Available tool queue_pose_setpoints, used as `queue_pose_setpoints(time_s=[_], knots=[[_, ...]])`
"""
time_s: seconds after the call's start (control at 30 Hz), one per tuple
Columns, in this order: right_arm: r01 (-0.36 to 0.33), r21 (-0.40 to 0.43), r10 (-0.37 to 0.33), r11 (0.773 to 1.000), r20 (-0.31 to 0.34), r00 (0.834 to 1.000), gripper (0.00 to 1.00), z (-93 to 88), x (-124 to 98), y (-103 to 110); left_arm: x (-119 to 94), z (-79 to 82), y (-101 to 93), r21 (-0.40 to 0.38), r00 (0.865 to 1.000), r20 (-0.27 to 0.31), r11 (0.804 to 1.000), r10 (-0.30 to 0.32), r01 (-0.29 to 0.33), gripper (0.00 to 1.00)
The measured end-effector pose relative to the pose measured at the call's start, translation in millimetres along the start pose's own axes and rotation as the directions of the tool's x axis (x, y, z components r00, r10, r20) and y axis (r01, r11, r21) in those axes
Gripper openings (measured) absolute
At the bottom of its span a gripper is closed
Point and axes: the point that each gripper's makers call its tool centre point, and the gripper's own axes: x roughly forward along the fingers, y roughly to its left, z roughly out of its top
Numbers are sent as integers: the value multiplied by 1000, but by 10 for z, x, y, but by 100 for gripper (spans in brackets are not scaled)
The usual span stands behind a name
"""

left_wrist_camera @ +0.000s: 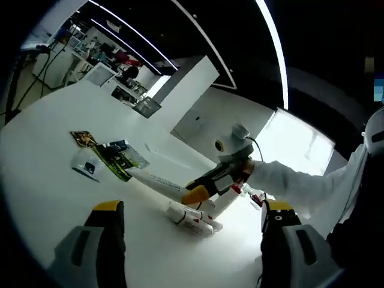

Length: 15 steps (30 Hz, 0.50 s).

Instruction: Arrange the skincare products in the storage area until every visible bottle or jar stands upright without overlapping.

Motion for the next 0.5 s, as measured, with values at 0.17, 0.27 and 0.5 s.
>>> queue_pose_setpoints(time_s=[0.17,0.27,0.5], knots=[[-29,18,29,999,33,999,20,5,-68,108,73,35,-27,-47,999,23,998,-34,35,88],[-51,22,49,998,52,997,20,0,-122,192,125,71,-78,-60,998,40,997,-55,57,85],[-180,83,164,980,175,971,20,63,-299,494,215,75,-106,-100,995,57,991,-84,89,86]])
